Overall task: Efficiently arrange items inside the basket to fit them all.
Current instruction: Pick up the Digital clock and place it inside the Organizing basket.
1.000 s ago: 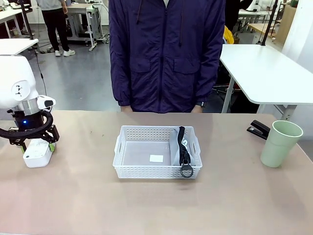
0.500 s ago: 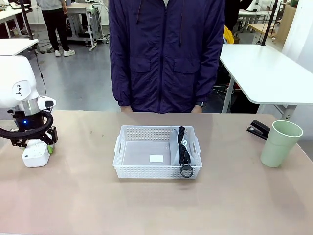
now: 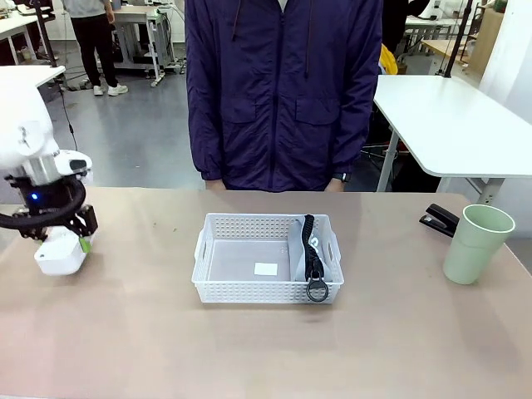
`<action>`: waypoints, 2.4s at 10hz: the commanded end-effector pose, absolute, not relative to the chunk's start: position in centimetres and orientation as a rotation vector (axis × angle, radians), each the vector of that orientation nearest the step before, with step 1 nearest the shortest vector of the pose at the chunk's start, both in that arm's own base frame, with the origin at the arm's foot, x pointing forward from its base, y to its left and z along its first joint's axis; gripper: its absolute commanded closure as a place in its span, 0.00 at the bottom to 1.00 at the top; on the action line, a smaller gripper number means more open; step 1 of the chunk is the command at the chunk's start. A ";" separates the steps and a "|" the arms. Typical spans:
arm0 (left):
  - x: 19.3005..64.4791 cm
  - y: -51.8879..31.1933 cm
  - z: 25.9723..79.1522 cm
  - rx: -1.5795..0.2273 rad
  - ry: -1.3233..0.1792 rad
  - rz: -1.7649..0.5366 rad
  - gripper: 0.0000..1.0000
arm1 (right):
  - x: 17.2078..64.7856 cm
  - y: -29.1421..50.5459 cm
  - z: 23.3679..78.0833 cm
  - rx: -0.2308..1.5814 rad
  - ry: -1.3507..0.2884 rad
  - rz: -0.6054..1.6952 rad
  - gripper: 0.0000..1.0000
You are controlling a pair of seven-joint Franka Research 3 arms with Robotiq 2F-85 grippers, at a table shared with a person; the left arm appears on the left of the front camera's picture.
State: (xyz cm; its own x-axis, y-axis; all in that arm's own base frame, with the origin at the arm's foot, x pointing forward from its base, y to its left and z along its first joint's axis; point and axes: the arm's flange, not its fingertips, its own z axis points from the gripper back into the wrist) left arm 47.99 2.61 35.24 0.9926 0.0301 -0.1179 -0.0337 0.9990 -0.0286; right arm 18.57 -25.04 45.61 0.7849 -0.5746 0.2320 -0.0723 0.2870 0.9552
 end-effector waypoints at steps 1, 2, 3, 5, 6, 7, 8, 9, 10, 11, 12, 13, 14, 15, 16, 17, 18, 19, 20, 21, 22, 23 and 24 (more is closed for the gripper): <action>43.7 3.3 43.5 -0.170 0.049 -0.109 0.80 | 18.7 -25.1 45.8 1.257 -0.645 -0.346 0.00; 42.1 3.7 45.9 -0.220 -0.002 -0.161 1.00 | 18.7 -25.1 45.8 1.257 -0.645 -0.346 0.00; 40.4 4.4 47.3 -0.282 -0.062 -0.215 1.00 | 18.7 -25.1 45.8 1.257 -0.645 -0.346 0.00; 38.2 6.2 47.8 -0.375 -0.152 -0.238 0.80 | 18.7 -25.1 45.8 1.257 -0.645 -0.346 0.00; 38.0 6.5 47.3 -0.401 -0.162 -0.250 0.80 | 18.7 -25.1 45.8 1.257 -0.645 -0.346 0.00; 37.8 7.0 46.9 -0.441 -0.190 -0.206 1.00 | 18.7 -25.1 45.8 1.257 -0.645 -0.346 0.00; 37.7 6.3 49.2 -0.348 -0.153 -0.223 1.00 | 18.7 -25.1 45.8 1.257 -0.645 -0.346 0.00; 37.7 6.3 49.2 -0.348 -0.153 -0.223 1.00 | 18.7 -25.1 45.8 1.257 -0.645 -0.346 0.00; 37.7 6.3 49.2 -0.348 -0.153 -0.223 1.00 | 18.7 -25.1 45.8 1.257 -0.645 -0.346 0.00; 37.4 6.9 48.1 -0.378 -0.158 -0.219 0.22 | 18.7 -25.1 45.8 1.257 -0.645 -0.346 0.00; 36.7 4.4 47.7 -0.356 -0.170 -0.303 0.22 | 18.7 -25.1 45.8 1.257 -0.645 -0.346 0.00; 36.9 1.5 48.8 -0.300 -0.225 -0.292 0.22 | 18.7 -25.1 45.8 1.257 -0.645 -0.346 0.00; 38.2 -2.4 50.1 -0.277 -0.256 -0.366 0.22 | 18.7 -25.1 45.8 1.257 -0.645 -0.346 0.00; 39.9 -6.4 50.6 -0.211 -0.243 -0.413 0.22 | 18.7 -25.1 45.8 1.257 -0.645 -0.346 0.00; 41.3 -10.6 50.5 -0.164 -0.238 -0.478 0.22 | 18.7 -25.1 45.8 1.257 -0.645 -0.346 0.00; 42.4 -14.6 49.9 -0.160 -0.242 -0.535 0.22 | 18.7 -25.1 45.8 1.257 -0.645 -0.346 0.00; 43.1 -18.8 49.2 -0.134 -0.259 -0.579 0.22 | 18.7 -25.1 45.8 1.257 -0.645 -0.346 0.00; 43.6 -22.0 48.6 -0.111 -0.275 -0.597 0.22 | 18.7 -25.1 45.8 1.257 -0.645 -0.346 0.00; 44.0 -25.4 47.8 -0.110 -0.230 -0.585 0.22 | 18.7 -25.1 45.8 1.257 -0.645 -0.346 0.00; 44.2 -28.6 46.4 -0.126 -0.168 -0.599 0.22 | 18.7 -25.1 45.8 1.257 -0.645 -0.346 0.00; 44.2 -31.8 44.5 -0.132 -0.095 -0.589 0.22 | 18.7 -25.1 45.8 1.257 -0.645 -0.346 0.00; 44.1 -33.8 42.8 -0.111 -0.074 -0.602 0.22 | 18.7 -25.1 45.8 1.257 -0.645 -0.346 0.00; 43.8 -34.9 41.4 -0.095 -0.055 -0.637 0.22 | 18.7 -25.1 45.8 1.257 -0.645 -0.346 0.00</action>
State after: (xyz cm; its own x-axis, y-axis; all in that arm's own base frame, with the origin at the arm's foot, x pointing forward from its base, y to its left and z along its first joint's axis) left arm 42.90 -34.22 40.85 0.8086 -0.5783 0.1084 0.5877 0.8028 -0.1006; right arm 18.53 -25.09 45.68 0.7841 -0.5755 0.2325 -0.0721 0.2877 0.9550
